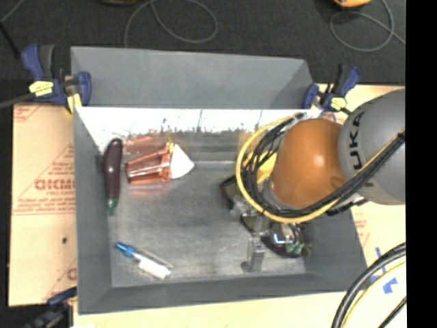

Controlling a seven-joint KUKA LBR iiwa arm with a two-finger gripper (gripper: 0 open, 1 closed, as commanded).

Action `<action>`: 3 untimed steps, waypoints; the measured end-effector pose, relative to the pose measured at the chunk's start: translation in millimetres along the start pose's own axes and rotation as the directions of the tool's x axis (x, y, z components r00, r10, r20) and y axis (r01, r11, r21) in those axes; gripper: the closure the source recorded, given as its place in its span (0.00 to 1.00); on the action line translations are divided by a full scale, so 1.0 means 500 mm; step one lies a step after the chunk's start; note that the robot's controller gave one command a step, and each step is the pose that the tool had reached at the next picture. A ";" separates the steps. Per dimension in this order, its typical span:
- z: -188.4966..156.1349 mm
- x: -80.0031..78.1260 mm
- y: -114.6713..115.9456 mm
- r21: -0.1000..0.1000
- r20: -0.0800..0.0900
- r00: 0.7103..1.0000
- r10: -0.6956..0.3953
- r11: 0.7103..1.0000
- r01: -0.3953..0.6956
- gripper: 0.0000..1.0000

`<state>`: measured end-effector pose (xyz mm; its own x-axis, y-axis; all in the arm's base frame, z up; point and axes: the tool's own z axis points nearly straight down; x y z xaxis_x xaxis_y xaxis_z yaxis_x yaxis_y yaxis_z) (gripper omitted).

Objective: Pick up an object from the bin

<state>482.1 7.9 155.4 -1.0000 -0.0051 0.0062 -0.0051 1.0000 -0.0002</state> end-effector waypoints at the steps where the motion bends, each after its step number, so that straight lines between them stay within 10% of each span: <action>1: -0.008 -0.004 0.000 0.000 0.008 1.000 0.000 1.000 0.000 0.00; 3: 0.042 -0.041 -0.091 0.004 0.008 0.975 -0.222 0.975 0.222 0.00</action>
Offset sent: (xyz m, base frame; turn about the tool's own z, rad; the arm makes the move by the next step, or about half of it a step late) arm 0.0239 -0.0641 -0.0091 -0.2901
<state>502.6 -37.6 134.1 -0.9739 -0.2270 -0.0020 -0.2270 0.9739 -0.0023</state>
